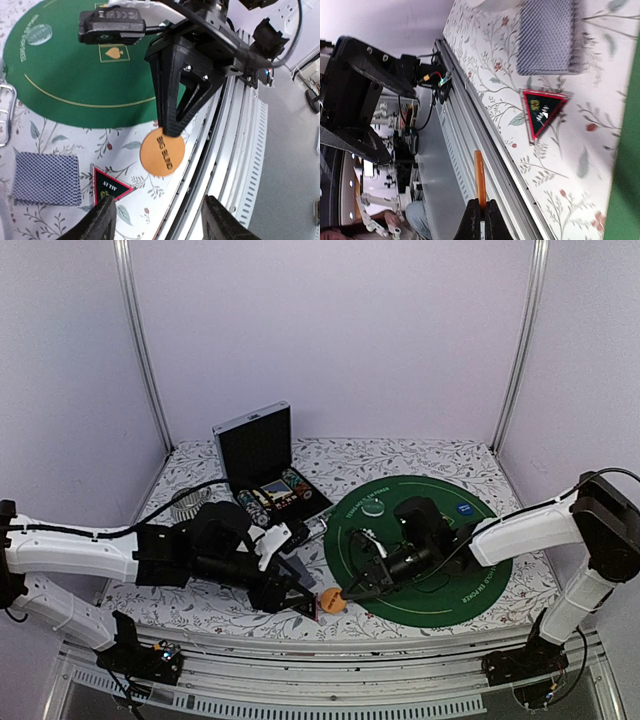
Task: Distribute texas hold em gaming equipment
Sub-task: Adjust the big blind button at the center of the board, then place the big blind button in the big blind area, then pick up the pile of poker chips from the chip case.
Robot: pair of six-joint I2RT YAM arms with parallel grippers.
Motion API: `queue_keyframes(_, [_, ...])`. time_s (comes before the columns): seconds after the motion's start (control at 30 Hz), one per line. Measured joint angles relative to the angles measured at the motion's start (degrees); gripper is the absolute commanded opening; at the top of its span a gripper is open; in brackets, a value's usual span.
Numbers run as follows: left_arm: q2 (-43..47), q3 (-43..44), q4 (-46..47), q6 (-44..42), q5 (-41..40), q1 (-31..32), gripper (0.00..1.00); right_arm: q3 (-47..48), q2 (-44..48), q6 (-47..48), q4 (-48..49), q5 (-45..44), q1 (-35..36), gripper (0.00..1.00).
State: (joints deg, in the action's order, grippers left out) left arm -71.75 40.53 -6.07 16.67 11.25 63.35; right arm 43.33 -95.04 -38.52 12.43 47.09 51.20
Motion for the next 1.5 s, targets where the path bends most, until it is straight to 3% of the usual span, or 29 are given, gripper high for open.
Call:
queue_keyframes(0.13, [-0.02,5.46,-4.66,-2.58,0.37,-2.4,0.62,-4.74,12.41,0.09,-10.56,-1.99,-8.52,0.02])
queue_keyframes(0.37, [0.59,6.82,-11.19,-4.7,1.64,-7.72,0.67,-16.44,38.03,-1.11,-29.92,-7.82,-29.99,0.02])
queue_keyframes(0.47, [2.05,7.65,-13.35,-5.97,1.99,-9.7,0.69,-20.24,42.62,-1.18,-34.38,-9.88,-38.07,0.02])
queue_keyframes(0.6, [4.07,9.25,-15.3,-7.69,2.23,-11.5,0.7,-24.35,41.27,-1.14,-38.69,-13.97,-45.29,0.02])
queue_keyframes(0.73, [5.73,9.79,-16.09,-8.68,1.79,-12.44,0.71,-24.83,40.68,-1.18,-39.85,-16.11,-47.17,0.02])
queue_keyframes(0.87, [6.99,9.79,-16.13,-8.74,1.29,-12.87,0.72,-24.72,40.63,-1.33,-40.44,-18.86,-48.65,0.52])
queue_keyframes(1.0, [7.43,9.79,-16.11,-9.05,1.14,-13.03,0.74,-23.21,41.05,-1.73,-43.47,-23.65,-49.42,0.69])
queue_keyframes(1.27, [6.21,11.28,-17.4,-10.36,0.68,-13.68,0.79,-13.66,41.51,-1.55,-45.83,-29.44,-49.16,0.71])
queue_keyframes(1.5, [4.04,15.1,-19.87,-10.88,-0.68,-15.87,0.81,2.47,29.44,2.97,-46.99,-35.67,-41.59,0.72])
